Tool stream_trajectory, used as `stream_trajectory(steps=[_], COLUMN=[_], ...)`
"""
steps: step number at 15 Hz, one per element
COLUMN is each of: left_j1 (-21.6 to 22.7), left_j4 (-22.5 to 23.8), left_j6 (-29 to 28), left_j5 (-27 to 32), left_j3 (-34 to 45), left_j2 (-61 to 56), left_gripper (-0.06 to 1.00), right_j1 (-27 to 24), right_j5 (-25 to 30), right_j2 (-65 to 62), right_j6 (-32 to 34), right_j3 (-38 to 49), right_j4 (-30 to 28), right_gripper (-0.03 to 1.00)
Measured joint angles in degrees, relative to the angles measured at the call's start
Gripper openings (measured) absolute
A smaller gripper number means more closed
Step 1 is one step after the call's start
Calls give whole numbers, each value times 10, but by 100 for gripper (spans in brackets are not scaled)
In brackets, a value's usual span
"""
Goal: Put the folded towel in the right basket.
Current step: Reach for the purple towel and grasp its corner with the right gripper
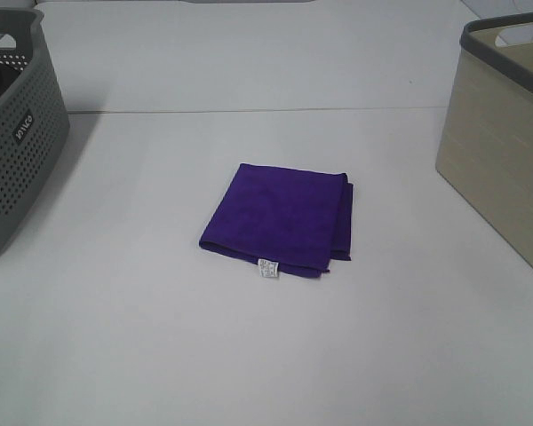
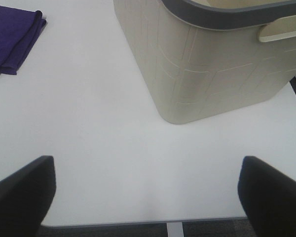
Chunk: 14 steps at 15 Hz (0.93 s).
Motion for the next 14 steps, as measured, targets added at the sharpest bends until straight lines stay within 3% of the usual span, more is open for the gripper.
stream_trajectory(steps=[7, 12, 14], left_j1=[0, 0, 0], left_j4=[0, 0, 0], left_j6=[0, 0, 0], left_j5=[0, 0, 0], left_j3=[0, 0, 0], left_j2=[0, 0, 0], left_gripper=[99, 99, 99], right_j1=[0, 0, 0], right_j5=[-5, 28, 58], right_j2=[52, 378, 529], right_j6=[6, 19, 19], right_j3=[-26, -252, -359], right_j4=[-7, -6, 49], right_gripper=[97, 97, 97])
